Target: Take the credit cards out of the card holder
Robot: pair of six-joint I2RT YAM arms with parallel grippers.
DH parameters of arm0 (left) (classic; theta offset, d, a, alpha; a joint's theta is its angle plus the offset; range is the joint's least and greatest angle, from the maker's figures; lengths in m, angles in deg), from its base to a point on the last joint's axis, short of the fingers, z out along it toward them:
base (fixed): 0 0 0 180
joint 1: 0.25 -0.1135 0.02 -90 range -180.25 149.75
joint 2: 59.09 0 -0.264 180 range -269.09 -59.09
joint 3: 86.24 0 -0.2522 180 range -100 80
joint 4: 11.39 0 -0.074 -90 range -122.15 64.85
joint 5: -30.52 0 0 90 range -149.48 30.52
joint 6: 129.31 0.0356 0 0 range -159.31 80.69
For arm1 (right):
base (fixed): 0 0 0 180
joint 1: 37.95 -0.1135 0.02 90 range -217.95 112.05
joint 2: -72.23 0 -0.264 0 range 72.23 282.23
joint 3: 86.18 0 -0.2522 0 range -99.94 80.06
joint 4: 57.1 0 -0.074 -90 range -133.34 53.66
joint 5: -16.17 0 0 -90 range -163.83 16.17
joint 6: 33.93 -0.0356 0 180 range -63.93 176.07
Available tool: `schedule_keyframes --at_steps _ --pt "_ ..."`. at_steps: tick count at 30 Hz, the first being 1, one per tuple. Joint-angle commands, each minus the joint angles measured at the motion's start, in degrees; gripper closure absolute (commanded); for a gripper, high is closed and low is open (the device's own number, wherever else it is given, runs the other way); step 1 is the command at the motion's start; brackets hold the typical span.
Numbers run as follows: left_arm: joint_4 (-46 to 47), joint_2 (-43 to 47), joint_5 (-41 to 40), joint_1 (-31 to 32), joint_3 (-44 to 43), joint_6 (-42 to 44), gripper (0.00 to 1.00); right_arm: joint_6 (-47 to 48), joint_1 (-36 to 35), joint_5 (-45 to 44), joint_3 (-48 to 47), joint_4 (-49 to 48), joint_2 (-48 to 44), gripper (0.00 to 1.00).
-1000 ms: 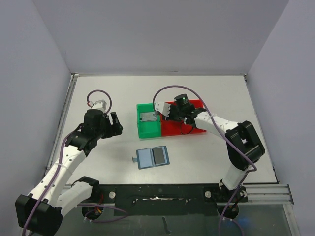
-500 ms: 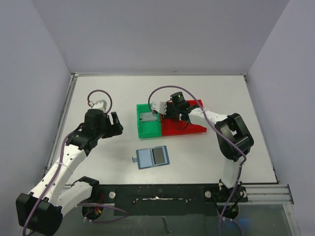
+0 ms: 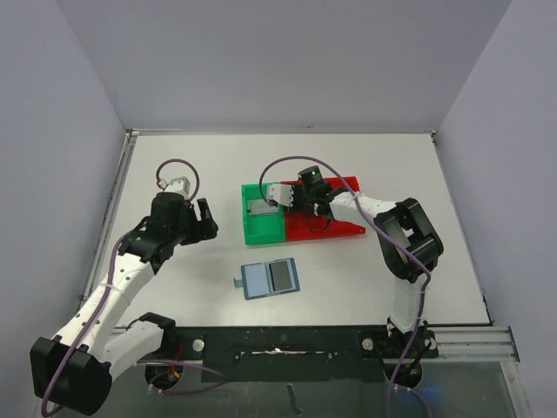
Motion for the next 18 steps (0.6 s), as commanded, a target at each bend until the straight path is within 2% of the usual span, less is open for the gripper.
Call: schedule_keyframes --at_steps 1,8,18 --pt "3.1 -0.24 0.96 -0.36 -0.34 1.29 0.26 -0.62 -0.31 -0.41 -2.31 -1.31 -1.01 0.63" --pt "3.28 -0.73 1.33 -0.37 -0.32 1.38 0.26 -0.91 -0.01 -0.31 -2.79 0.46 -0.98 0.55" --pt "3.45 -1.13 1.83 -0.41 -0.23 1.47 0.26 -3.68 0.66 0.55 -3.52 1.4 -0.42 0.51"
